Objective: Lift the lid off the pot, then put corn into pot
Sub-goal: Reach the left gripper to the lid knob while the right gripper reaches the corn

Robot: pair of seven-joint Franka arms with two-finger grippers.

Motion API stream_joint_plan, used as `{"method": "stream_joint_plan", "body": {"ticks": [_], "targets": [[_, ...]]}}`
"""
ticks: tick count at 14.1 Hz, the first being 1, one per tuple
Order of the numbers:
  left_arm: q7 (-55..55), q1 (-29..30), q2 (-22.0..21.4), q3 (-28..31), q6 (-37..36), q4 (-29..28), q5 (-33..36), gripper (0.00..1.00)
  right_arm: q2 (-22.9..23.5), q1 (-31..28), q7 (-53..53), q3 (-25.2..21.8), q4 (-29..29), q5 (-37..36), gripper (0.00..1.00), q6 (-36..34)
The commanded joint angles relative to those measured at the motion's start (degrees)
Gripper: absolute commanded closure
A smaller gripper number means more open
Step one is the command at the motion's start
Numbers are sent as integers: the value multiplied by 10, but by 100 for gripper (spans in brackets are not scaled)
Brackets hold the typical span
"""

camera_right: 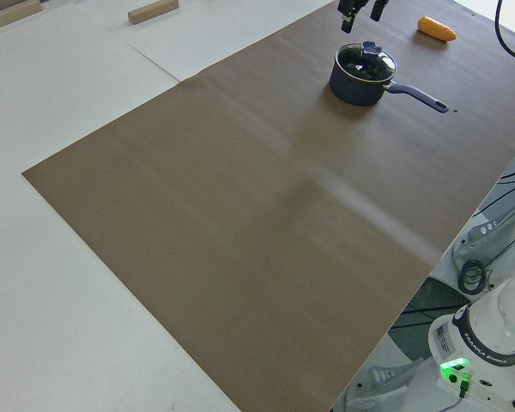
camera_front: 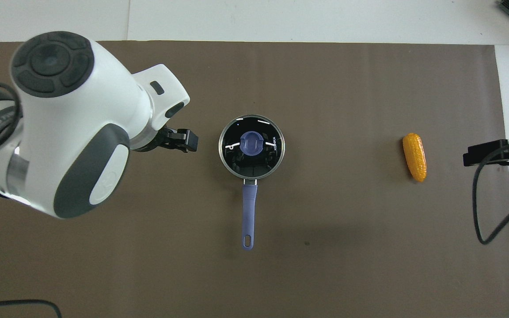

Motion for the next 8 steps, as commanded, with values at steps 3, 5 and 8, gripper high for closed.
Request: {"method": "stream_joint_plan", "body": {"ticks": [3,5,8], "targets": [[-103,-72,88,10,53,45,21,0,69,-9,-10,2,-54,10,0,125],[-132,-88,108,10,78,55,27,0,106,-22,-35,0,-54,6,0,161],[-165,-109,138,11,101,68,43,0,157,-33,-31,0,-79,6,0,237]]}}
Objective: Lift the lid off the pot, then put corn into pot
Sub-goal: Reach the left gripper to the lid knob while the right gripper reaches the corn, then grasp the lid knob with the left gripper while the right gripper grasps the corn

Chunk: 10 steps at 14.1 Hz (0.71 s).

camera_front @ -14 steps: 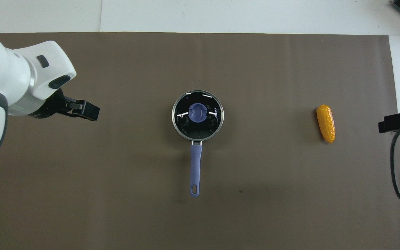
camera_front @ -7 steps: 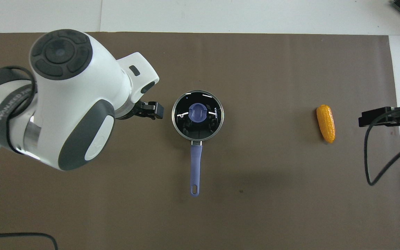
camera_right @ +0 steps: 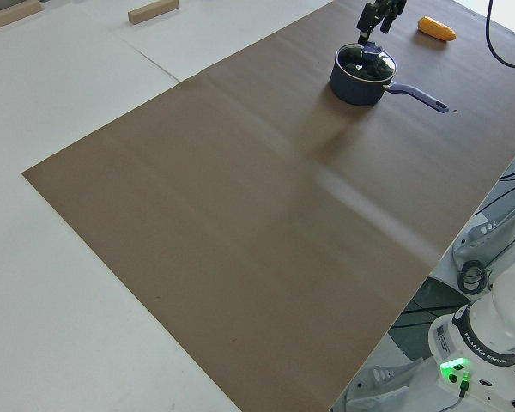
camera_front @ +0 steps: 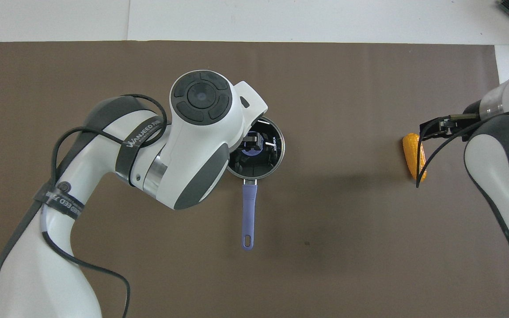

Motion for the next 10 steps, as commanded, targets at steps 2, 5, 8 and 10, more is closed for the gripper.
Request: {"method": "stream_joint_plan", "body": {"ticks": [2,5,8,10], "targets": [[-53,-30,48,11,6,47,28,0,40,-11,-12,4,-39,6,0,93],[-93,-44,70,10,28,62,58,0,71,-22,-12,3,-67,6,0,139],[-93,-55,96,12,30,78,65,0,86,-49,-19,3,-124,4,0,183],[-92,-53,101,13,40,79,65,0,89,-50,-17,3,-140,3,0,221]]}}
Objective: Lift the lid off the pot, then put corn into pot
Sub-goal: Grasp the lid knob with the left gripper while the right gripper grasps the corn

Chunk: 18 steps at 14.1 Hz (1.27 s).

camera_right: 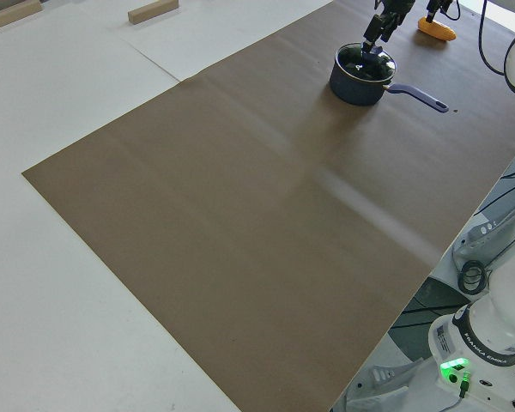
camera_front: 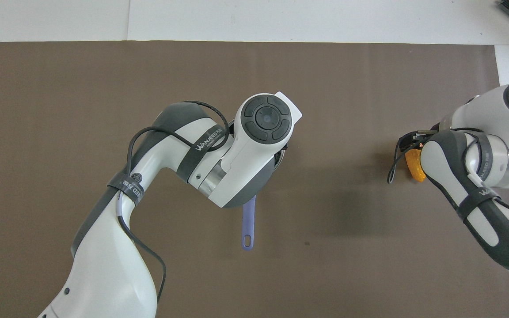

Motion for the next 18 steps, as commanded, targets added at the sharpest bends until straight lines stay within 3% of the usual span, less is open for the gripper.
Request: {"method": "stream_joint_plan", "body": {"ticks": [1,6,9,12,14,16,17,18], "targets": [[-8,-6,17,10,7,23,14,0,-9,-9,-11,4,-26,3,0,33],[-7,-3,18,9,9,16,13,0,2,-2,-5,5,-22,3,0,39],[-6,-3,16,9,9,13,9,8,3,-2,-47,4,-23,-2,0,51],[-6,-3,15,8,17,2,9,9,8,-2,-47,5,-25,-2,3,61],[-5,-3,15,7,26,-7,8,13,8,-2,-44,5,-26,-2,19,61],[-4,-4,13,7,28,-11,3,29,8,-2,-49,4,-26,-2,37,61],[-3,-3,12,7,24,-10,3,50,8,-2,-51,4,-25,-3,75,61],[-1,-3,11,8,25,-10,3,83,8,1,-52,4,-25,-9,100,60]]}}
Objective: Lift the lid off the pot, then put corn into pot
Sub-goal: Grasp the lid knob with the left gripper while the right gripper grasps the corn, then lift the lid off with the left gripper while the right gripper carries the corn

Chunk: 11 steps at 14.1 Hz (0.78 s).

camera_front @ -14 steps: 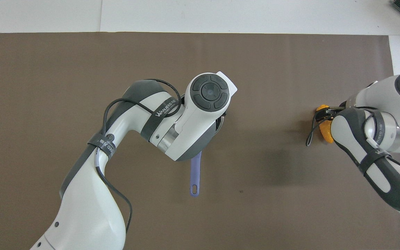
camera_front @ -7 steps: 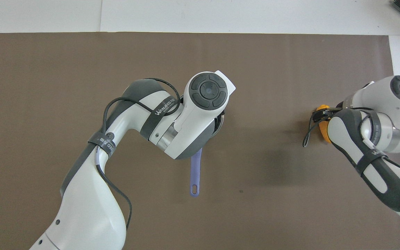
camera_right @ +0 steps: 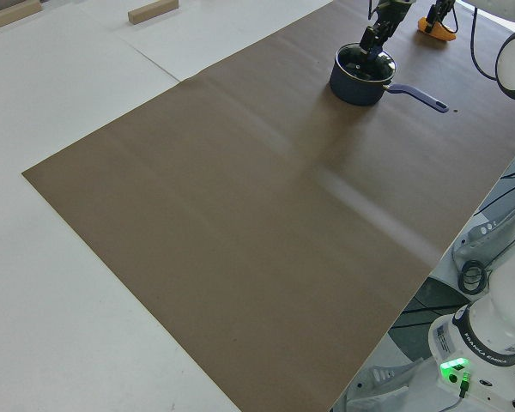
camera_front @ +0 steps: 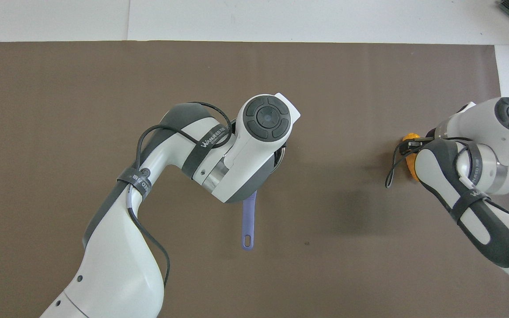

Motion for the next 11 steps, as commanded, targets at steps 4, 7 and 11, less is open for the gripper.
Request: {"method": "stream_joint_plan", "body": {"ticks": [4,7,11], "targets": [[19,0,-11,4,3,-8,3,100,2,3,-19,1,17,-19,100,-4],[19,1,-32,4,-1,-8,1,100,-3,5,-19,4,67,-20,100,-81],[20,14,-68,9,-27,-3,-14,100,-31,18,-16,8,79,-19,100,-114]]}}
